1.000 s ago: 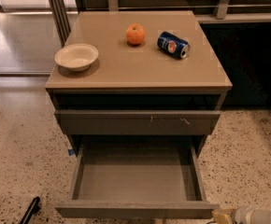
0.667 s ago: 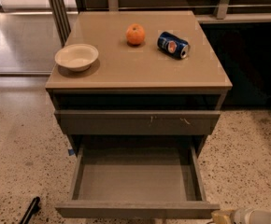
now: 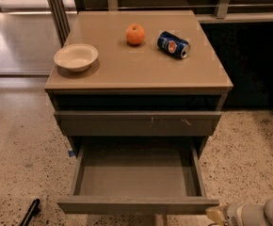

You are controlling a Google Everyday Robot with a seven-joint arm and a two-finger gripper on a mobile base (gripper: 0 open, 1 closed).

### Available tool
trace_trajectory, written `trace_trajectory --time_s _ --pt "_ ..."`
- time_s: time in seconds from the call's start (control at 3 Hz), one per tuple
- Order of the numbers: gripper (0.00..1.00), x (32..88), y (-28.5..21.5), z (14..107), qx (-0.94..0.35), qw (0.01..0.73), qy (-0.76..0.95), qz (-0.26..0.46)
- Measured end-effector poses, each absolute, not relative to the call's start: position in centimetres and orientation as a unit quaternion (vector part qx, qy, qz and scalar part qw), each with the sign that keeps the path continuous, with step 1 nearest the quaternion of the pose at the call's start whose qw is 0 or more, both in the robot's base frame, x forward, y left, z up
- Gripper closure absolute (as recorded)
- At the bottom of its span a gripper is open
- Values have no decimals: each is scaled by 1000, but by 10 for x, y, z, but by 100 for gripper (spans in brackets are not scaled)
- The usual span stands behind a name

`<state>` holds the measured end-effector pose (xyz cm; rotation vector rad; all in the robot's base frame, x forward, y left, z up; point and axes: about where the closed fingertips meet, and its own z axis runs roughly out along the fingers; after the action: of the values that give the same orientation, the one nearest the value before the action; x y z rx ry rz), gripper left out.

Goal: Close middle drawer

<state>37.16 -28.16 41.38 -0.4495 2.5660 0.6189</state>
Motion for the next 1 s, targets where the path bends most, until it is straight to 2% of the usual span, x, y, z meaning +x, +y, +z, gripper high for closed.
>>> trace_trajectory --time_s 1.0 --pt "100 423 -246 407 -237 231 914 235"
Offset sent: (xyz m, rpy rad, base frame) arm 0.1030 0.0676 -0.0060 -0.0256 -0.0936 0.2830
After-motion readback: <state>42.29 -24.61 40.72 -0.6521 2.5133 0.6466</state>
